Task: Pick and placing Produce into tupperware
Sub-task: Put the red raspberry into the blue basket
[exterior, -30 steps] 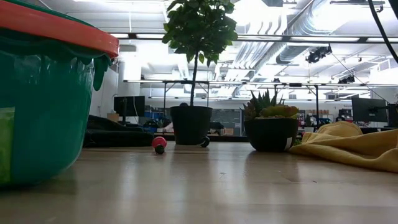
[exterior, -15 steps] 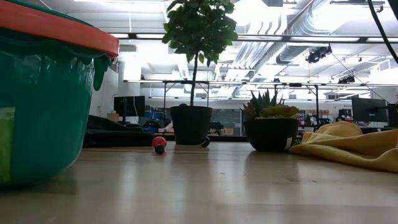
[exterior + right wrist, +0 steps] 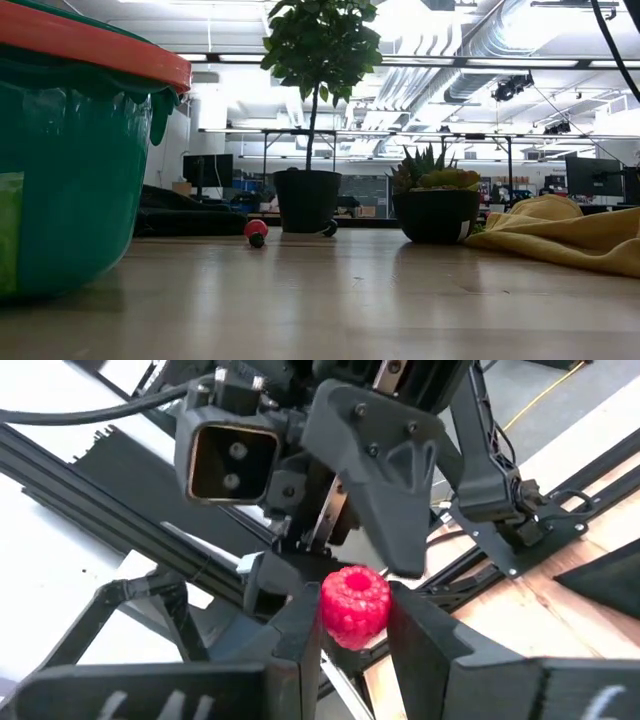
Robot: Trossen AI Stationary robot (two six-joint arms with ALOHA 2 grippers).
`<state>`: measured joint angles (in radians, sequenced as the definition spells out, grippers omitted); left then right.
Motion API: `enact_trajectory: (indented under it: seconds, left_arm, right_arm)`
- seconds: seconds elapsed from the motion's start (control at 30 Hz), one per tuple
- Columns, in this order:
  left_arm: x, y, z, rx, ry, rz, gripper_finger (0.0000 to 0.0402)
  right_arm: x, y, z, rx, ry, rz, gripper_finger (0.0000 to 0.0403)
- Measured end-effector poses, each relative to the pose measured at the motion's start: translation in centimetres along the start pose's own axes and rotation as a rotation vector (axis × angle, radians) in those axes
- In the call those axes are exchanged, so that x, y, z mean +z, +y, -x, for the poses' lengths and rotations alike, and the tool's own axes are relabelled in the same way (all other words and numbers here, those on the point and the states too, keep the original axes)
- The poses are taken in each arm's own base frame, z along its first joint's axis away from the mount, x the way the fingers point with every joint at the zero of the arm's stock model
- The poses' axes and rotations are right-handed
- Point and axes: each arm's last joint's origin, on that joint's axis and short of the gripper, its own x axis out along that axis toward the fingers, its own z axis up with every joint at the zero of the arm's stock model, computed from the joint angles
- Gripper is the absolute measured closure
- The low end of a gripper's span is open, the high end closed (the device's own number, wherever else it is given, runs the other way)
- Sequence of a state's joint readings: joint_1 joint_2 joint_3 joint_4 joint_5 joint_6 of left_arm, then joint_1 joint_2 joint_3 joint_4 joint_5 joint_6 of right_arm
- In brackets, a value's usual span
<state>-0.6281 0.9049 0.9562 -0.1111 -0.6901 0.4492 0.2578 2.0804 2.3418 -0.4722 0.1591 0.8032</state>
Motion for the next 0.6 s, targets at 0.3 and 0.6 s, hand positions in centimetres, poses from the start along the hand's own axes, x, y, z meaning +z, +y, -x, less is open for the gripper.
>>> enact_trajectory:
  seconds: [0.3,0.6]
  left_arm:
    - [0.02,-0.29,-0.57,0.06,0.026,-0.03,0.0173]
    - [0.51,-0.04,-0.55,0.083,-0.014,-0.025,0.0173]
  right_arm:
    - [0.06,-0.06,-0.03,0.0,-0.002,0.0,0.0322]
    - [0.06,-0.07,-0.03,0.0,-0.001,0.0,0.0322]
